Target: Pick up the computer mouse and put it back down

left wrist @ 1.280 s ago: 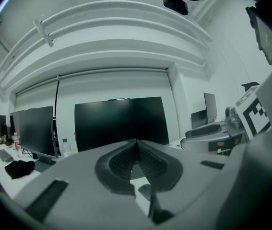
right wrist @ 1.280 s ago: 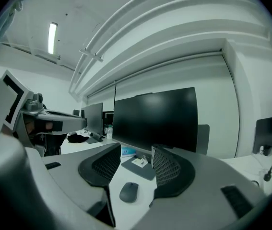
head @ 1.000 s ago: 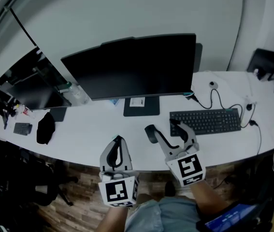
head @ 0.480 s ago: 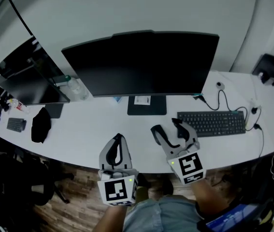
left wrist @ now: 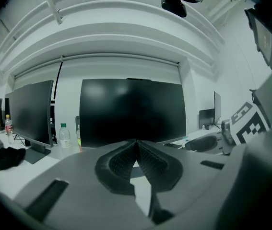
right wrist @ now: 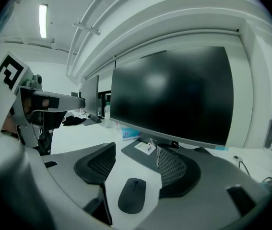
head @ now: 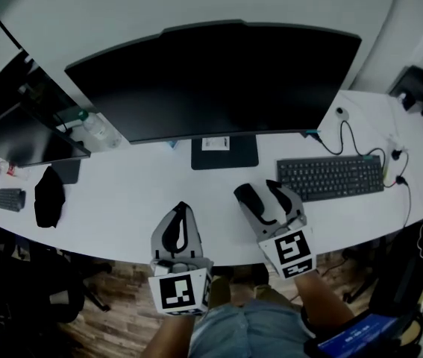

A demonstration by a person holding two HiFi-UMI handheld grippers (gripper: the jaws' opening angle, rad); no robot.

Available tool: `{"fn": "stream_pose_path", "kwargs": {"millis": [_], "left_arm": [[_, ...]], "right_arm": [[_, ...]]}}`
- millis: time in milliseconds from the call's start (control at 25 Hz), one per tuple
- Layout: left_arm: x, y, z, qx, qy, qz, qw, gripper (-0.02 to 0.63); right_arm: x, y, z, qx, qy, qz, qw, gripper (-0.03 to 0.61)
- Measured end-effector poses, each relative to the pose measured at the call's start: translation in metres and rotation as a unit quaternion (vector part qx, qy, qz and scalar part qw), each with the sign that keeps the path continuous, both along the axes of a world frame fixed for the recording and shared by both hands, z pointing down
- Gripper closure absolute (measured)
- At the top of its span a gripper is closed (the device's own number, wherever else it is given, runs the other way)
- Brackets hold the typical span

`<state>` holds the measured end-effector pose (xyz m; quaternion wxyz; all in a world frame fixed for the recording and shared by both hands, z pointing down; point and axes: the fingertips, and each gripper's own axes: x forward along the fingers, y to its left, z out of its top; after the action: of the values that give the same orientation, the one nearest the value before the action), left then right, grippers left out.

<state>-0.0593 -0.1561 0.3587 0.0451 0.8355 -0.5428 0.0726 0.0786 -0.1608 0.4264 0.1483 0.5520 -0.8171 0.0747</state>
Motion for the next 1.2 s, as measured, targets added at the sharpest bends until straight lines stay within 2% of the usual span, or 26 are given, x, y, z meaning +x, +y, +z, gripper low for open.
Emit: {"fn": "stream_pose_path", "kwargs": {"millis": [360, 720, 1000, 1200], "left_arm": [[-0.004, -0.015, 0.046, -0.059, -0.008, 0.011, 0.9982, 0.606], [-0.015, -0.02, 0.093, -0.112, -0.02, 0.015, 0.9934, 0.606], [-0.019, -0.019, 0.117, -0.131, -0.029, 0.017, 0.9908, 0.606], [-0.022, -0.024, 0.116, -0.126, -0.034, 0.017, 0.9913, 0.606]], "right_arm": [[-0.001, -0.006, 0.058, -0.066, 0.005, 0.011, 0.998, 0.279], [-0.004, 0.002, 0.127, -0.142, 0.011, 0.018, 0.99, 0.227], [0.0, 0.006, 0.155, -0.17, 0.025, 0.029, 0.985, 0.199], [-0.001, 0.007, 0.16, -0.186, 0.043, 0.03, 0.981, 0.196]]}}
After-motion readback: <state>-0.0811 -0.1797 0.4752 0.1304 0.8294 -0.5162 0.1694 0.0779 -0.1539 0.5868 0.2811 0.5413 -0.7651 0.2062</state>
